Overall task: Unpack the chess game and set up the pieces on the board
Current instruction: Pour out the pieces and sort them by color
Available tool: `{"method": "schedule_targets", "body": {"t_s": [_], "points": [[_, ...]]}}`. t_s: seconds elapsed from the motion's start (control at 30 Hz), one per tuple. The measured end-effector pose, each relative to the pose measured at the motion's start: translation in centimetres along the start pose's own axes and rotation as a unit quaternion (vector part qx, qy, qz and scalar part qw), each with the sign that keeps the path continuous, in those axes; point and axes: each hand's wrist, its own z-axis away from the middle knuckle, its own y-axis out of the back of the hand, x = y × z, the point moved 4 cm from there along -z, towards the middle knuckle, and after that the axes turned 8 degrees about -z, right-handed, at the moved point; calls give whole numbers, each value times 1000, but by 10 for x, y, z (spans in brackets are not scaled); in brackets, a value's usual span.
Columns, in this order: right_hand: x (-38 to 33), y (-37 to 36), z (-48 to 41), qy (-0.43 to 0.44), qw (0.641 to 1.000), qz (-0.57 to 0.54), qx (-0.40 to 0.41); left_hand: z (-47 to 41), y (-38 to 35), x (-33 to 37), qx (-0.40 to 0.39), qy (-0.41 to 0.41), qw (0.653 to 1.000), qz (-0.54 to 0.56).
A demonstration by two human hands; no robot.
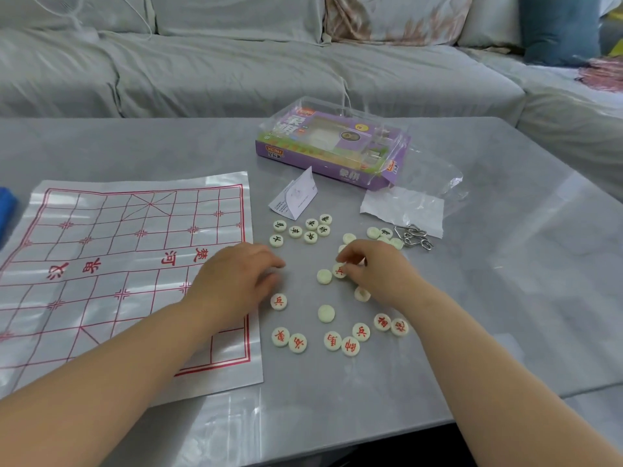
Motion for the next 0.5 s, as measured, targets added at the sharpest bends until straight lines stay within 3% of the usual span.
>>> {"method": "schedule_targets", "body": {"t_s": [0.17, 0.37, 0.5], "points": [[11, 9, 7, -8, 1000, -22, 2, -18, -14, 44, -78, -64, 995, 7], [12, -1, 30, 5, 999, -8, -43, -21, -20, 51, -80, -61, 995, 15], [6, -7, 37, 23, 999, 44, -23, -13, -18, 52, -94, -69, 993, 26]]}}
